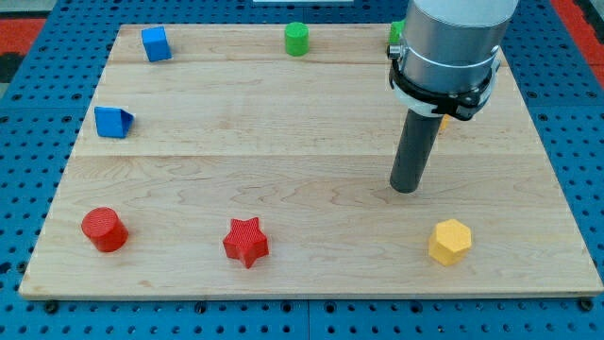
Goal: Push the yellow hexagon towards the center
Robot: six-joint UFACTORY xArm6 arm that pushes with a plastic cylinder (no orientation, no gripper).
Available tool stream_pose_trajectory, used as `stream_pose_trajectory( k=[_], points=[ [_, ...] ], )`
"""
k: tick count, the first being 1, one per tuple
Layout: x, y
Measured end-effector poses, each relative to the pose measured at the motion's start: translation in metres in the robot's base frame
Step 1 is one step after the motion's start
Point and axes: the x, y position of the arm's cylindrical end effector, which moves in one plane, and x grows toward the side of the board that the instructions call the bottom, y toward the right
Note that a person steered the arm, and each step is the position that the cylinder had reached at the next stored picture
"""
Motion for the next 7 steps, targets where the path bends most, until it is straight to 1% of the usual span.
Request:
stream_pose_trajectory(
  k=[5,7],
  points=[
    [0.002,0.004],
    [0.004,0.047]
  ],
)
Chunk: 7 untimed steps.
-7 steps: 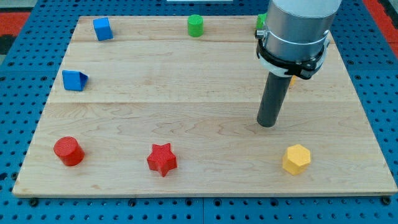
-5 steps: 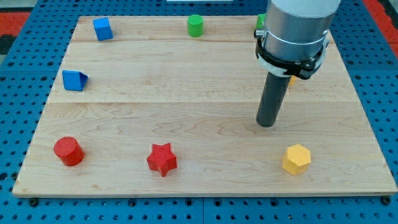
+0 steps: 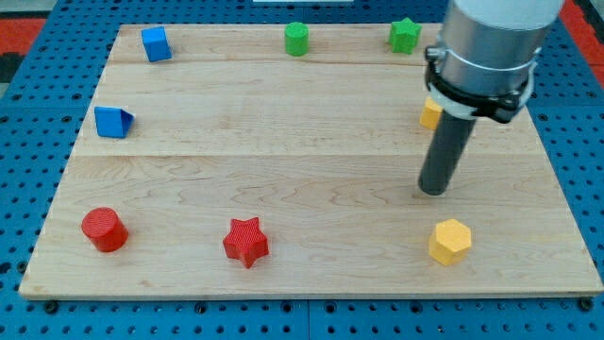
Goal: Push the yellow hexagon towards the center
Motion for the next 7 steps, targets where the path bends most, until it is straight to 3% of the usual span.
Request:
stream_pose_trajectory(
  k=[1,2,3,4,6,7],
  points=[
    [0.005,0.091],
    [0.052,0.149],
    [0.089,0.11],
    [0.068,0.05],
    [0.087,0.016],
    [0.04,-0.069]
  ],
)
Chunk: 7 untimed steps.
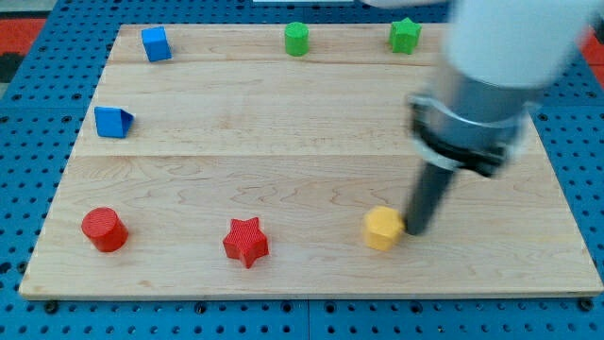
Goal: Push the yellow hexagon towards the center
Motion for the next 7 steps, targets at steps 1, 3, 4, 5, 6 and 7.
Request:
stream_pose_trajectory(
  k=[1,3,4,5,6,7],
  points=[
    [0.046,0.011],
    [0.004,-0.059],
    [-0.003,-0.056],
    [0.002,-0.027],
    [-0.066,-0.021],
    [-0.051,-0.034]
  ],
)
